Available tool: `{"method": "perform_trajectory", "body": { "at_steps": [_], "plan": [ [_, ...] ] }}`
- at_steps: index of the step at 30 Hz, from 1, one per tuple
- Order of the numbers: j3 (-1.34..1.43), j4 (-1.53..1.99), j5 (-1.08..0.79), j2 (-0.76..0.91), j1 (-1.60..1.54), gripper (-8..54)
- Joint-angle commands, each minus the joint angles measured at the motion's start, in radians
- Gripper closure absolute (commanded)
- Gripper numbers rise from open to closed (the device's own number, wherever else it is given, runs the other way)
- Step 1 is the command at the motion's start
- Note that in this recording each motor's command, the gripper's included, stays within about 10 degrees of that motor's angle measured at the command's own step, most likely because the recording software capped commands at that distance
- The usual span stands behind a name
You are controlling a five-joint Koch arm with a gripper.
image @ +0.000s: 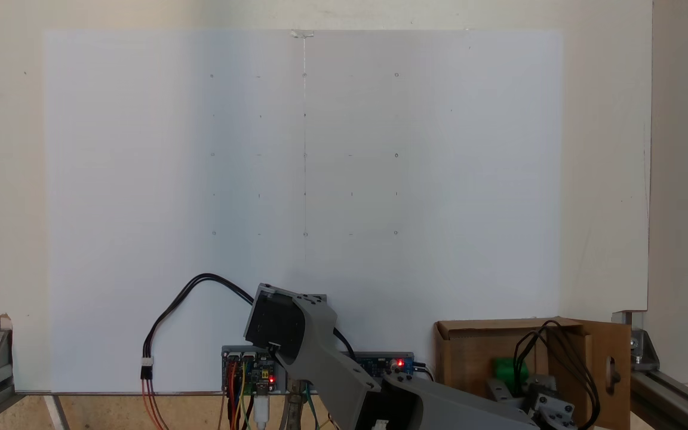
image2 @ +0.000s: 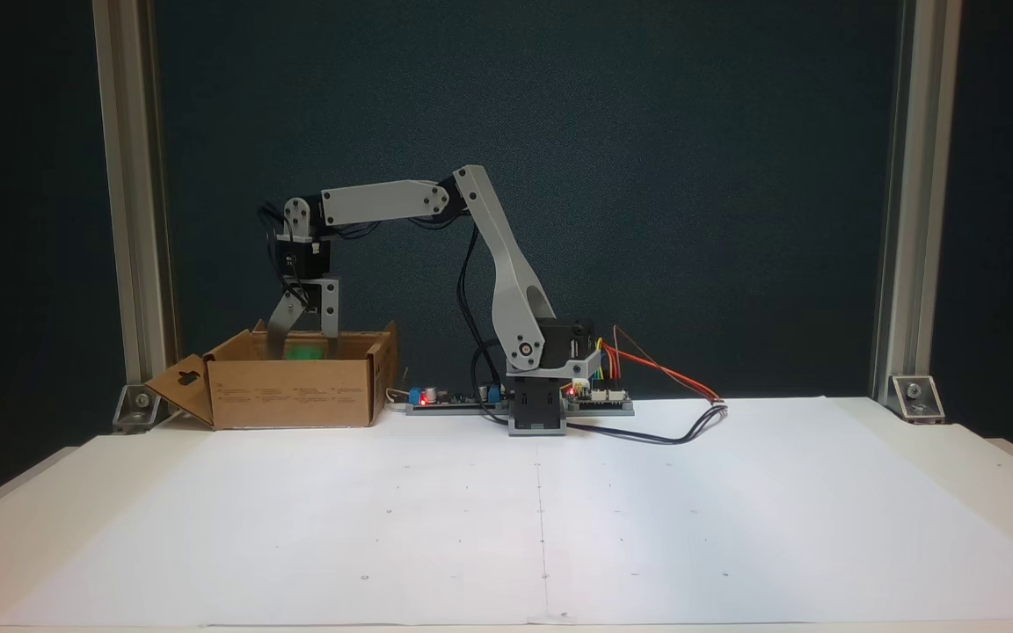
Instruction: Grasp a green dice and put it in the bin.
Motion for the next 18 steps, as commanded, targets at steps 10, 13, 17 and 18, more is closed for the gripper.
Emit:
{"method": "perform_trajectory", "body": {
  "at_steps": [10, 13, 17, 18],
  "plan": [
    [-0.167, -0.14, 0.104, 0.184, -0.009, 3.3],
    [-0.215, -0.137, 0.234, 0.313, -0.086, 3.3],
    [-0.213, -0.106, 0.37, 0.46, -0.299, 3.3],
    [-0.213, -0.104, 0.388, 0.476, -0.373, 3.3]
  ]
}}
